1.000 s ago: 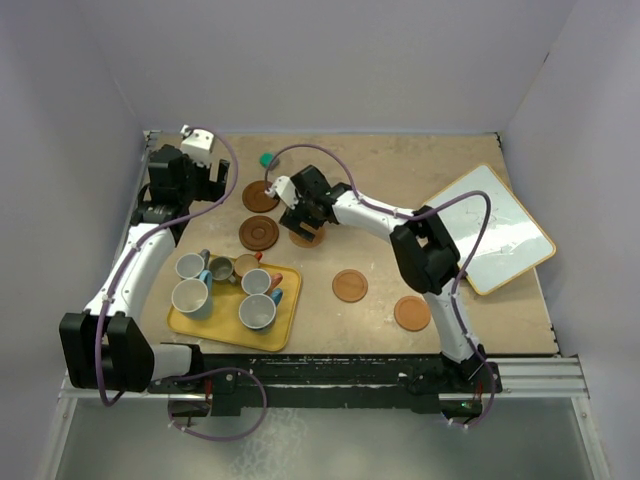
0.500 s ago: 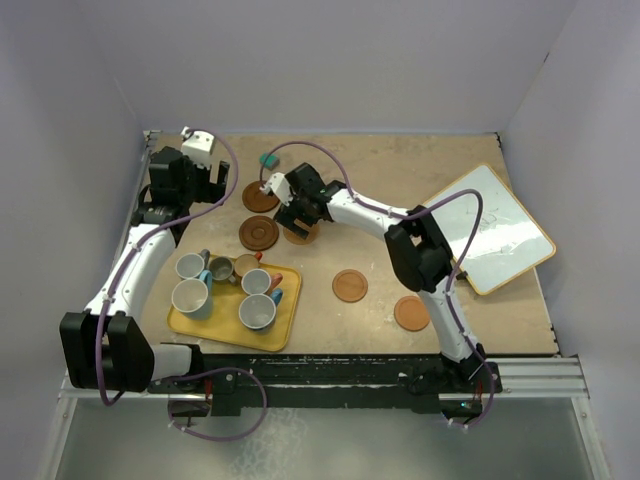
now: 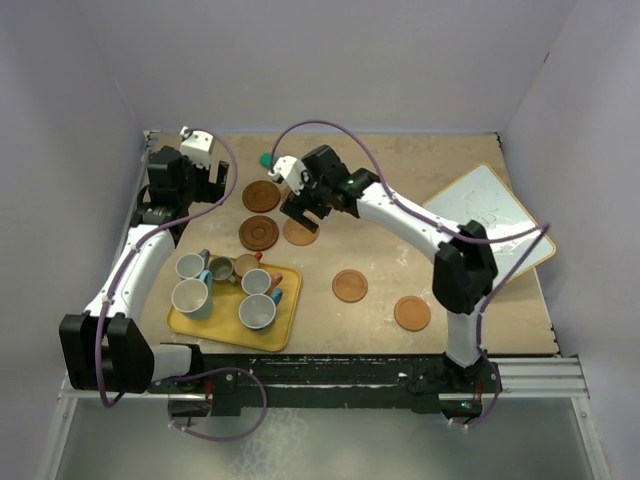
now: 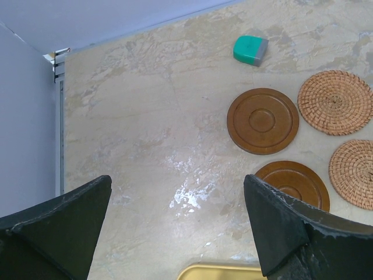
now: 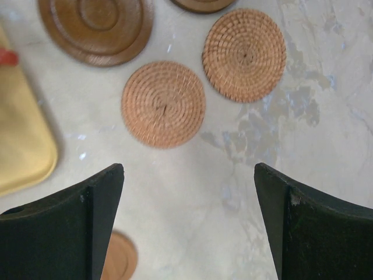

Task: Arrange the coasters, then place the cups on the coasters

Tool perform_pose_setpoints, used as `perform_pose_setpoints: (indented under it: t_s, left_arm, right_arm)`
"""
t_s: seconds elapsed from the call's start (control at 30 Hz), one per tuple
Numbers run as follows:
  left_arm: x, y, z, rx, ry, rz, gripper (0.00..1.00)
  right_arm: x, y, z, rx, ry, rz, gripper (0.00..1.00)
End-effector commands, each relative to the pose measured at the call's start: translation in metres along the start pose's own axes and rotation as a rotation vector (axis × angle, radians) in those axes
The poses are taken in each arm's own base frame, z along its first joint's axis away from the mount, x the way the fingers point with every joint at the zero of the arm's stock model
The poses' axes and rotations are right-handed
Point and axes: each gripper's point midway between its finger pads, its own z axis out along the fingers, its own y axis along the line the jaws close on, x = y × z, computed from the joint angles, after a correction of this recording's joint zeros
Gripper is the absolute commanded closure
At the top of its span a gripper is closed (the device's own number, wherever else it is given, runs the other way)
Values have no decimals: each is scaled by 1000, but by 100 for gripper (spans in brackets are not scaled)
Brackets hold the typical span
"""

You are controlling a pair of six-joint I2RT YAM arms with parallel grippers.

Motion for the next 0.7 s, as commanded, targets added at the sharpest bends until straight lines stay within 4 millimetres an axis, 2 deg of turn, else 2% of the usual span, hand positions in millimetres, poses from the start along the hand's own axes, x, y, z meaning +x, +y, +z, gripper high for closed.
perform_pose_setpoints:
  t_s: [0.0,0.2,0.27,0.47,0.67]
  left_arm:
    - [-18,1,-7,11,-65,-3,8]
    - [-16,-12,-6,84,-69,0,8]
    - [-16,-15,-5,100,-71,-4,8]
    - [-10,-21,-1,126,-62,-13,8]
    - [-10,-23,-2,133,-70,-11,8]
  right_arm:
    - [24,25,-41,-87,32,-16,5]
    - [86,58,-73,-170,111,-73,5]
    - [111,68,-73,-186,139,-99,5]
    - [152,71,-53,-130,201,-107,6]
    - [170,69,-35,-119,289,-105,8]
